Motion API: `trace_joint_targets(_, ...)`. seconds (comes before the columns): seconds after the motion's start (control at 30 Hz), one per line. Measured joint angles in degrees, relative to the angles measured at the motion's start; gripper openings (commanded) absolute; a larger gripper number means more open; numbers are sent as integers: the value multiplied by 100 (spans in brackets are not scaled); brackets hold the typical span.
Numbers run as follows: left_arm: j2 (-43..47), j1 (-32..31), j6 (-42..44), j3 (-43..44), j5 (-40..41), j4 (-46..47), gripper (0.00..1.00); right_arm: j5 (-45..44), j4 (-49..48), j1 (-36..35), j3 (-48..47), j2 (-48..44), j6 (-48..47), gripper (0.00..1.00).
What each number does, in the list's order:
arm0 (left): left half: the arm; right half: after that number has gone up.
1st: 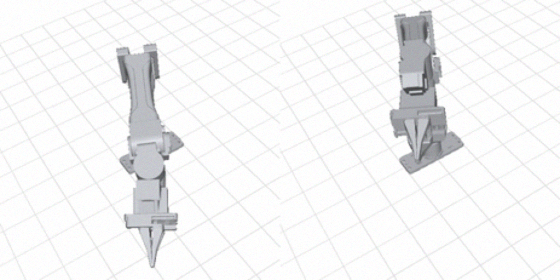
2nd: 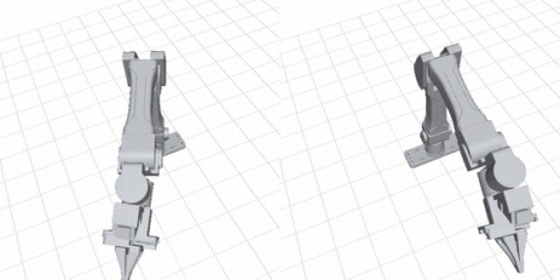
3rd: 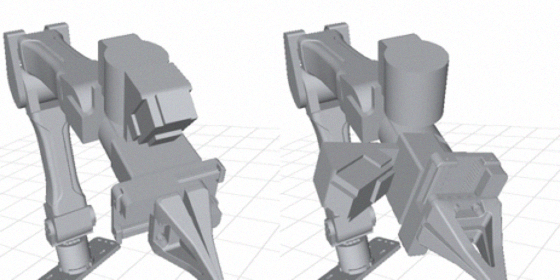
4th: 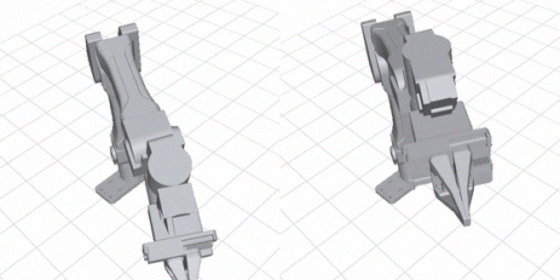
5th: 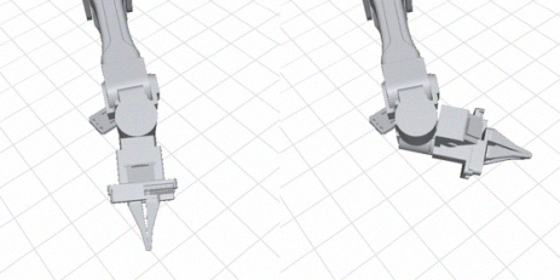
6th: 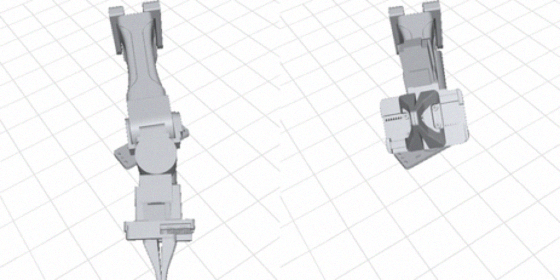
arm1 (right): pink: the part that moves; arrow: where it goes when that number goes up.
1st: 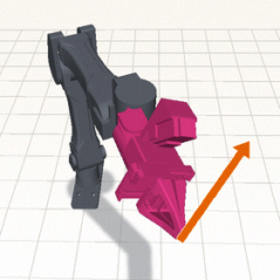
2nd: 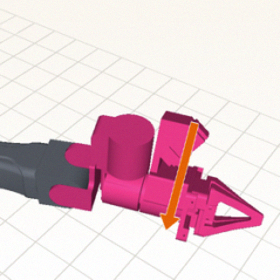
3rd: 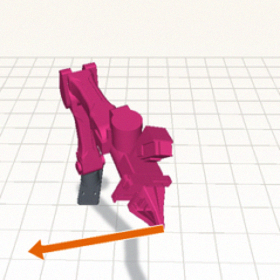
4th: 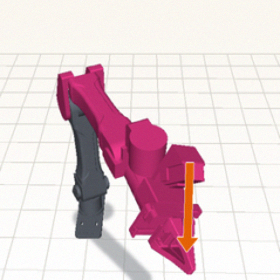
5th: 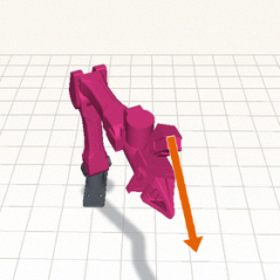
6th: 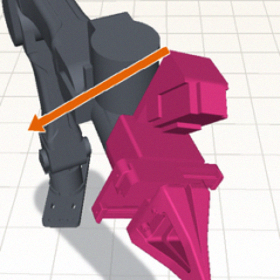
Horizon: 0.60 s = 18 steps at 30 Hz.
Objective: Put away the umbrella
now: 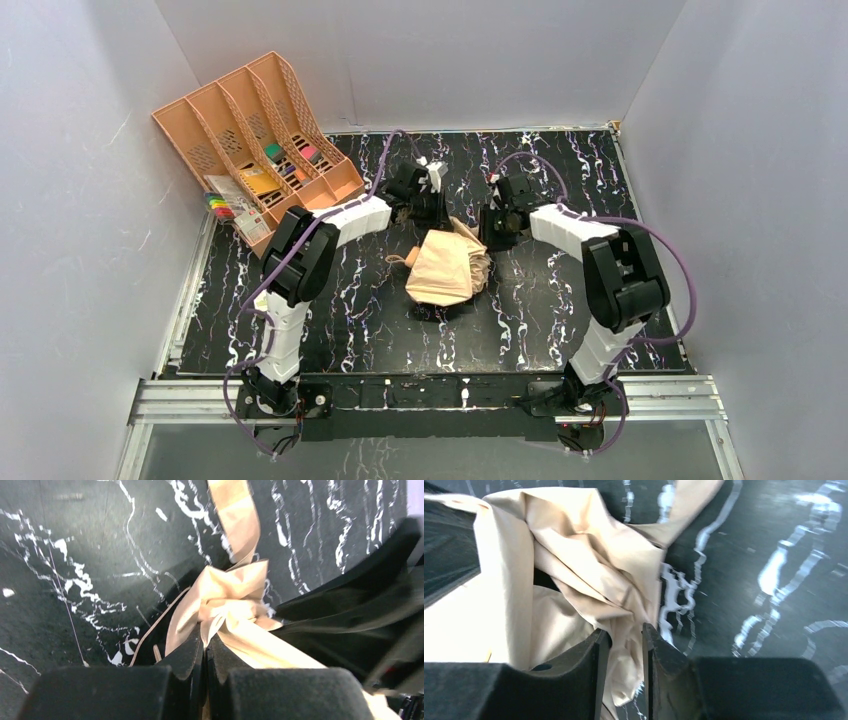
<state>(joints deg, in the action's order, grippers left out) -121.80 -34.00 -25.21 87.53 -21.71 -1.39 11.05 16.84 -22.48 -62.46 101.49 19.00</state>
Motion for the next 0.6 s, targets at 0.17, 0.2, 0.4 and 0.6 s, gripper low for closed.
trace_joint_targets(0.17, 0, 7, -59, -511, -98, 210, 0, -973, 420, 79, 28, -673, -129, 45)
trace_joint_targets(0.2, 0, 7, -68, -581, -118, 238, 0, -1095, 452, 94, 31, -809, -162, 45)
trace_joint_targets(0.4, 4, 15, -85, -673, -188, 417, 0, -514, 210, 162, 55, -1816, -564, 38)
trace_joint_targets(0.6, 7, 15, -90, -728, -249, 481, 4, 1379, -186, 125, -127, -1434, -726, 22)
